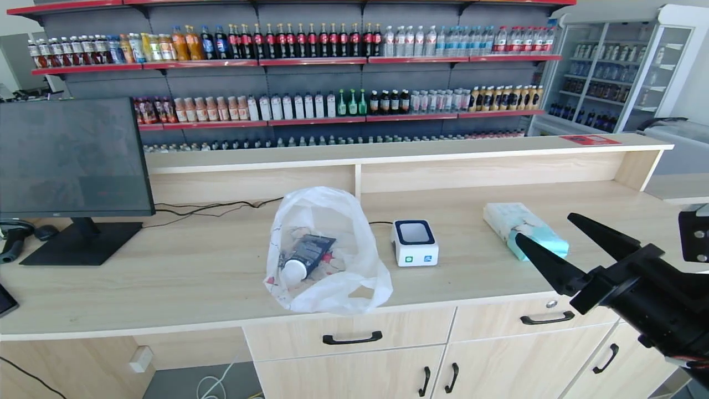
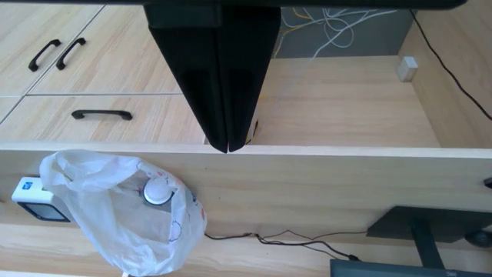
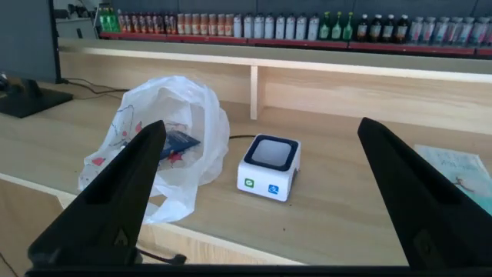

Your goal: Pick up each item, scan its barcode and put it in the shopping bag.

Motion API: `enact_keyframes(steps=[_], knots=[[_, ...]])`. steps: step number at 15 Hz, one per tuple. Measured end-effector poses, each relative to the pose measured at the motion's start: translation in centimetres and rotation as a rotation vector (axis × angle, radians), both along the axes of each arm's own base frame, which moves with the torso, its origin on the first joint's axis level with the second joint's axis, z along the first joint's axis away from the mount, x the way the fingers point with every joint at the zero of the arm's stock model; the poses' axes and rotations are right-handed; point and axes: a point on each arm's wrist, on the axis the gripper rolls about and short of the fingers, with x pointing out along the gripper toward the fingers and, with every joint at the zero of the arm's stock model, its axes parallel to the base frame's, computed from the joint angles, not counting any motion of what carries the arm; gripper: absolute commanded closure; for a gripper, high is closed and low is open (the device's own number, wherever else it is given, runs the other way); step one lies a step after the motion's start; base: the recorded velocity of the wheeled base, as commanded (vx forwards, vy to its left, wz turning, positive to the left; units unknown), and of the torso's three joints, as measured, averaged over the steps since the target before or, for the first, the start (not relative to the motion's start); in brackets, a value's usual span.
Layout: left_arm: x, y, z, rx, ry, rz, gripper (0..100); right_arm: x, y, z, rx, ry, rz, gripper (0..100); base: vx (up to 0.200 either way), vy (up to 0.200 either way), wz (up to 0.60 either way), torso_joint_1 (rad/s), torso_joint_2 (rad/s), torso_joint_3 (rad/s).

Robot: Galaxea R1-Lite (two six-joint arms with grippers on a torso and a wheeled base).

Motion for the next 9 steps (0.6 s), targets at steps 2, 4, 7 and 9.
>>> enact_keyframes(steps=[2, 4, 7, 9], knots=[[0.0, 0.0, 0.0, -0.001, 0.0, 0.0, 100, 0.03, -0.01, 0.03, 0.009, 0.002, 0.001, 0, 0.0, -0.2, 0.0, 0.005, 0.0, 0.0], [0.0, 0.0, 0.0, -0.001, 0.0, 0.0, 100, 0.03, -0.01, 0.05, 0.024, 0.008, 0.005, 0, 0.0, -0.2, 0.0, 0.01, 0.0, 0.0], [0.0, 0.0, 0.0, 0.0, 0.0, -0.001, 100, -0.02, 0.2, 0.12, 0.045, 0.014, 0.02, 0, 0.0, -0.2, 0.6, 0.002, 0.0, -0.002], [0.0, 0.0, 0.0, -0.001, 0.0, 0.0, 100, -0.15, 0.17, -0.03, 0.039, 0.02, 0.02, 0, 0.0, -0.2, 0.0, 0.005, 0.0, 0.005]])
